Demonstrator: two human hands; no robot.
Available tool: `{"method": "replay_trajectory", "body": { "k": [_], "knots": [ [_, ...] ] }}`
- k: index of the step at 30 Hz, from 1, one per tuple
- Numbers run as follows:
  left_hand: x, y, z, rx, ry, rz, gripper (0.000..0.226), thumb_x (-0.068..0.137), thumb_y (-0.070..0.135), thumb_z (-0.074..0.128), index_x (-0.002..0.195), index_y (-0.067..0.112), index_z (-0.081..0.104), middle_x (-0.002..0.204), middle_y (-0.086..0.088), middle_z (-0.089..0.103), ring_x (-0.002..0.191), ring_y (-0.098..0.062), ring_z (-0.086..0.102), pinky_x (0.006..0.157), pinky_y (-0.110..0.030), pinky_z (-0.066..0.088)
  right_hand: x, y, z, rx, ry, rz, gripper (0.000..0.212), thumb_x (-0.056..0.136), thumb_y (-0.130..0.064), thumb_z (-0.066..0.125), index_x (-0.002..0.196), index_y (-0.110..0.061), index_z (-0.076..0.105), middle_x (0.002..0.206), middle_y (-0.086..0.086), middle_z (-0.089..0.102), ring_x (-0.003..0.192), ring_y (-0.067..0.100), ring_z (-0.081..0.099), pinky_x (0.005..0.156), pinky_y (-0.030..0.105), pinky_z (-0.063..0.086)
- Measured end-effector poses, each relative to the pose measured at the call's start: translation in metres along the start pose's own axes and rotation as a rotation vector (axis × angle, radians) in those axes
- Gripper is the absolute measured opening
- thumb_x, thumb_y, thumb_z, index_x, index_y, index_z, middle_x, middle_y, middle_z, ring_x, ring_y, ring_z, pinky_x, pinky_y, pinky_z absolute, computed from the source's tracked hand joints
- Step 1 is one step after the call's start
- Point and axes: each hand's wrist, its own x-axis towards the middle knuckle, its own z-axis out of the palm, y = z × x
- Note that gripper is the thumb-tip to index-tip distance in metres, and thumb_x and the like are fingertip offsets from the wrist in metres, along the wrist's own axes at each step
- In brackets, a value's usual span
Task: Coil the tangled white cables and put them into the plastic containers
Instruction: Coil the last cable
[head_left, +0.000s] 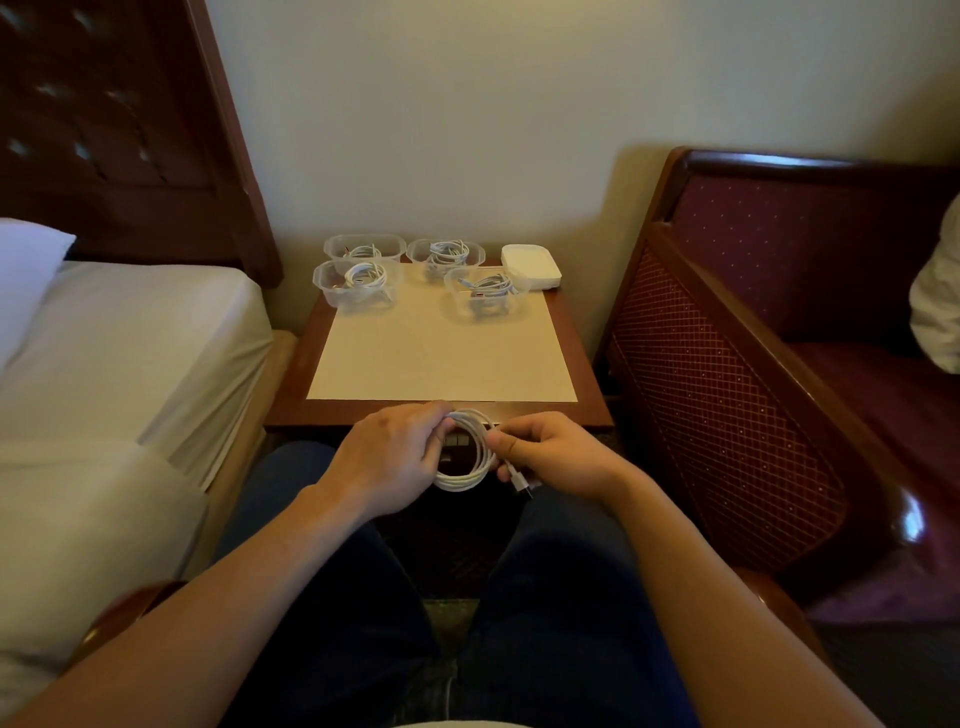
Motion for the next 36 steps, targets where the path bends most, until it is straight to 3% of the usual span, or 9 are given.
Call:
{"method": "replay_trajectory", "body": {
  "k": [4, 7, 9, 15, 18, 24, 27, 32, 36],
  "knots": [
    [-0.002, -0.004, -0.003, 0.014, -0.03, 0.079, 0.028, 0.102, 0.035, 0.041, 0.117, 0.023, 0.061, 0.098, 0.004, 0.07, 0.088, -0.02, 0.065, 0.071, -0.04, 0.054, -0.002, -0.001, -0.015, 0.04, 0.014, 0.029, 0.023, 0.096, -0.002, 0.063, 0.102, -0.018, 0.079, 0.084, 0.008, 0.072, 0.077, 0.016, 0.062, 0.071, 0.029, 0.047],
    [-0.002, -0.001, -0.002, 0.083, -0.041, 0.155, 0.034, 0.102, 0.038, 0.036, 0.114, 0.02, 0.062, 0.099, 0.002, 0.071, 0.089, -0.021, 0.066, 0.071, -0.039, 0.055, -0.001, -0.006, -0.019, 0.159, 0.109, 0.096, 0.023, 0.095, 0.009, 0.058, 0.1, -0.005, 0.075, 0.082, 0.011, 0.072, 0.075, 0.018, 0.064, 0.075, 0.038, 0.046],
    [0.0, 0.0, -0.001, 0.151, -0.011, 0.169, 0.034, 0.101, 0.036, 0.036, 0.111, 0.018, 0.063, 0.095, 0.0, 0.071, 0.085, -0.023, 0.066, 0.065, -0.039, 0.055, -0.002, -0.011, -0.02, 0.289, 0.08, 0.173, 0.021, 0.094, 0.011, 0.057, 0.104, 0.001, 0.073, 0.086, 0.015, 0.072, 0.073, 0.017, 0.068, 0.069, 0.032, 0.053],
    [0.003, 0.01, 0.002, 0.313, 0.03, 0.126, 0.013, 0.088, 0.016, 0.066, 0.1, 0.013, 0.064, 0.08, -0.005, 0.065, 0.067, -0.029, 0.063, 0.048, -0.035, 0.047, -0.001, -0.017, -0.004, 0.596, 0.151, 0.304, 0.027, 0.089, 0.012, 0.065, 0.115, 0.007, 0.064, 0.092, 0.019, 0.075, 0.077, 0.023, 0.076, 0.058, 0.024, 0.059],
    [0.003, 0.019, 0.006, 0.279, 0.017, 0.09, 0.012, 0.091, 0.019, 0.061, 0.1, 0.013, 0.063, 0.083, -0.006, 0.066, 0.071, -0.033, 0.064, 0.051, -0.04, 0.051, 0.0, -0.014, 0.009, 0.528, 0.255, 0.289, 0.026, 0.082, 0.008, 0.076, 0.106, 0.005, 0.066, 0.088, 0.017, 0.075, 0.075, 0.023, 0.077, 0.059, 0.023, 0.058],
    [0.003, 0.021, 0.01, -0.171, -0.095, -0.106, 0.029, 0.101, 0.036, 0.037, 0.108, 0.021, 0.062, 0.095, 0.0, 0.068, 0.087, -0.022, 0.063, 0.076, -0.046, 0.051, -0.001, -0.008, 0.012, 0.154, 0.298, 0.185, 0.023, 0.072, -0.011, 0.09, 0.088, -0.006, 0.075, 0.072, 0.004, 0.075, 0.063, 0.014, 0.069, 0.06, 0.028, 0.055],
    [0.003, 0.018, 0.009, -0.276, -0.09, -0.169, 0.025, 0.106, 0.028, 0.043, 0.113, 0.022, 0.066, 0.098, 0.002, 0.071, 0.09, -0.018, 0.064, 0.078, -0.043, 0.051, -0.001, -0.005, 0.011, 0.07, 0.329, 0.097, 0.029, 0.069, -0.018, 0.093, 0.088, -0.005, 0.075, 0.063, -0.005, 0.068, 0.061, 0.008, 0.065, 0.062, 0.026, 0.055],
    [0.006, 0.027, 0.004, -0.436, -0.074, -0.226, 0.024, 0.107, 0.024, 0.045, 0.108, 0.028, 0.069, 0.095, 0.011, 0.07, 0.088, -0.007, 0.062, 0.076, -0.031, 0.048, -0.002, 0.0, 0.021, 0.119, 0.265, 0.015, 0.022, 0.083, -0.026, 0.084, 0.096, -0.011, 0.074, 0.082, 0.008, 0.074, 0.073, 0.017, 0.069, 0.064, 0.036, 0.057],
    [0.007, 0.029, 0.001, -0.445, -0.111, -0.183, 0.023, 0.107, 0.024, 0.047, 0.104, 0.035, 0.067, 0.089, 0.017, 0.068, 0.085, -0.001, 0.061, 0.071, -0.019, 0.043, 0.001, 0.0, 0.023, -0.11, 0.353, -0.028, 0.02, 0.083, -0.03, 0.083, 0.081, -0.015, 0.07, 0.07, 0.001, 0.07, 0.064, 0.012, 0.066, 0.065, 0.038, 0.056]
  ]
}}
